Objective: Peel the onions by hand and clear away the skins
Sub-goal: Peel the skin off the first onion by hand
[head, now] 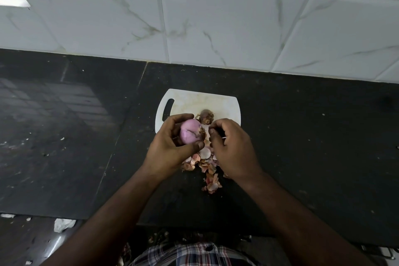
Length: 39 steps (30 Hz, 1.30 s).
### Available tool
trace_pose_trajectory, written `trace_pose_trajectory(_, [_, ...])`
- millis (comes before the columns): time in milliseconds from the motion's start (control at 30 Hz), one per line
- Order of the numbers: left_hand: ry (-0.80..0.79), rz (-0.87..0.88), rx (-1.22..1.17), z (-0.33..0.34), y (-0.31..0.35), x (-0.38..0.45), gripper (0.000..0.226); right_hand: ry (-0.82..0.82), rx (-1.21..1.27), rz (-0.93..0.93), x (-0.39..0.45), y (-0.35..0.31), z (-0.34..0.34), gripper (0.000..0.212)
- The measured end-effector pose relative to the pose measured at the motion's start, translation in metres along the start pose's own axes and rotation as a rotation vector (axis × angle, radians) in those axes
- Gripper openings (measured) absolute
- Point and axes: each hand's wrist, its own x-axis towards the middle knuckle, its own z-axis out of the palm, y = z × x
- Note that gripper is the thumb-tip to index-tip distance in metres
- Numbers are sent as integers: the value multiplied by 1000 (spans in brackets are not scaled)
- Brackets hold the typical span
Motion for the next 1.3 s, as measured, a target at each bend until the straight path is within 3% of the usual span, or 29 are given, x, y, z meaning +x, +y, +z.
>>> trace_pose_trajectory(100, [-48, -53, -90, -4, 1, -2, 66, -58, 179, 116, 2, 6, -13, 23])
trace_pose_trajectory(233, [-95, -143, -242, -5, -1, -4, 63, -232, 292, 62, 5, -1, -23, 41])
trace_pose_trajectory(300, [-107, -169, -306, -4, -2, -4, 67, -229, 258, 34, 6, -5, -21, 45])
trace_pose_trajectory(433, [-111, -222, -412, -2, -1, -5, 90, -171, 125, -35, 6, -8, -19, 38])
trace_pose_trajectory(667, [-137, -285, -556, -4, 3, -10, 81, -185, 31, -100, 8, -7, -26, 29])
trace_pose_trajectory(967, [-126, -317, -610, -1, 2, -13, 96, -107, -61, -133, -2, -14, -21, 13])
trace_pose_trajectory(1167, [-145, -367, -594, -2, -4, -14, 89, -122, 88, 147, 0, -13, -14, 10])
trace_pose_trajectory(1300, [-152, -396, -600, -2, -4, -14, 56, -181, 132, 180, 2, -12, -16, 12])
